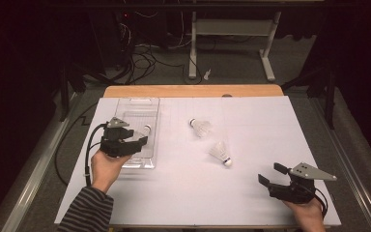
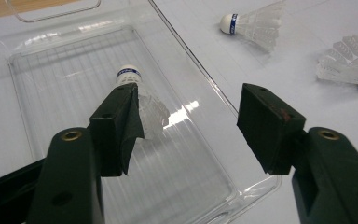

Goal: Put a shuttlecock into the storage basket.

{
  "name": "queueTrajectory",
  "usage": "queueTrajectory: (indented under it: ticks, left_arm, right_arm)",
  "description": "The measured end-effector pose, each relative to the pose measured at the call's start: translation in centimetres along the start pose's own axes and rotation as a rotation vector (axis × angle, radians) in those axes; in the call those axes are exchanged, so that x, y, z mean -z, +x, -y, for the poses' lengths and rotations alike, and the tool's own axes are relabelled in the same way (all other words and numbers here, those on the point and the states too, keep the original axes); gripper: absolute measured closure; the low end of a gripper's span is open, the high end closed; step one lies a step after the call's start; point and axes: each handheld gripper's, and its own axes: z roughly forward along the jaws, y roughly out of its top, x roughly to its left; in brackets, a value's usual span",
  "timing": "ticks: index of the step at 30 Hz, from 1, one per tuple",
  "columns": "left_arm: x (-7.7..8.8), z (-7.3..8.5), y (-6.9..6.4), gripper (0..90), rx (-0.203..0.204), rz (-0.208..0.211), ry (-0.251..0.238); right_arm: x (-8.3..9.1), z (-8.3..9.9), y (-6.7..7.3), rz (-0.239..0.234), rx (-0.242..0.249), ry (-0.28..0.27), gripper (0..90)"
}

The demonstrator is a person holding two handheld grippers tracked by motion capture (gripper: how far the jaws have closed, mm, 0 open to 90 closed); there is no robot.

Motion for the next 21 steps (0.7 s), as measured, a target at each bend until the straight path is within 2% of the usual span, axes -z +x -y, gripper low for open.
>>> queueTrajectory:
  ticks: [7, 21]
  left_arm:
    - [0.4, 0.4, 0.0, 39.9, 0.008, 0.016, -0.008]
    - [1.2, 1.1, -0.1, 40.2, -0.001, 0.035, -0.026]
  right_arm:
    - [0.0, 0.0, 0.0, -0.001, 0.001, 0.0, 23.5]
    - [0.0, 0.0, 0.0, -0.003, -0.002, -0.004, 23.5]
